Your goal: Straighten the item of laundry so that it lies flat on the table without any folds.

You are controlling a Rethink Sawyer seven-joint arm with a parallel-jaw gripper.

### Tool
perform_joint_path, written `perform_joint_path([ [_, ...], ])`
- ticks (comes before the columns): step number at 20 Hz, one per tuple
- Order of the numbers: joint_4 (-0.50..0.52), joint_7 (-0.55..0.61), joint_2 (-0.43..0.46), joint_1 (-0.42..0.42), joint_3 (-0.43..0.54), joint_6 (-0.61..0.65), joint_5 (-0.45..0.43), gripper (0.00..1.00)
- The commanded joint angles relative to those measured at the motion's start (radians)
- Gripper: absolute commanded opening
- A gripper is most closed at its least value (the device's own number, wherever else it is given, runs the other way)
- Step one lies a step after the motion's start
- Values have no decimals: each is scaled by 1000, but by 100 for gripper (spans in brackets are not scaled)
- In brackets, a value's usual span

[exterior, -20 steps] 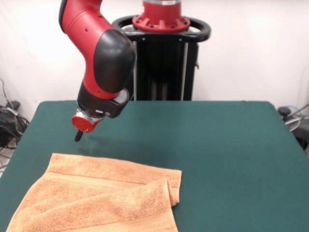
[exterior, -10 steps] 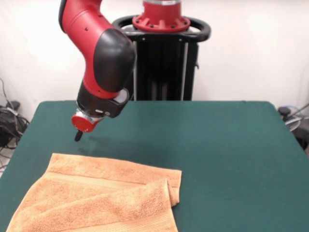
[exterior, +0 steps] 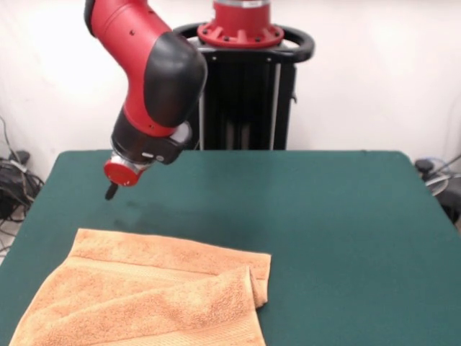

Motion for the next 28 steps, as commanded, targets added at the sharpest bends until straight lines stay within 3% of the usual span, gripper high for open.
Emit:
perform_joint_path([
  [1,-57,21,-36,-2,77,1,-56,100],
  [8,-72,49,-12,8,60,-43,-80,100],
  [14,-76,16,-60,-8,70,13,-108,100],
  [20,-131,-15,-185,-29,67,237,-125,100],
  [24,-206,6,-234,-39,57,397,-121,100],
  [28,-274,28,-248,-55,57,471,-117,100],
])
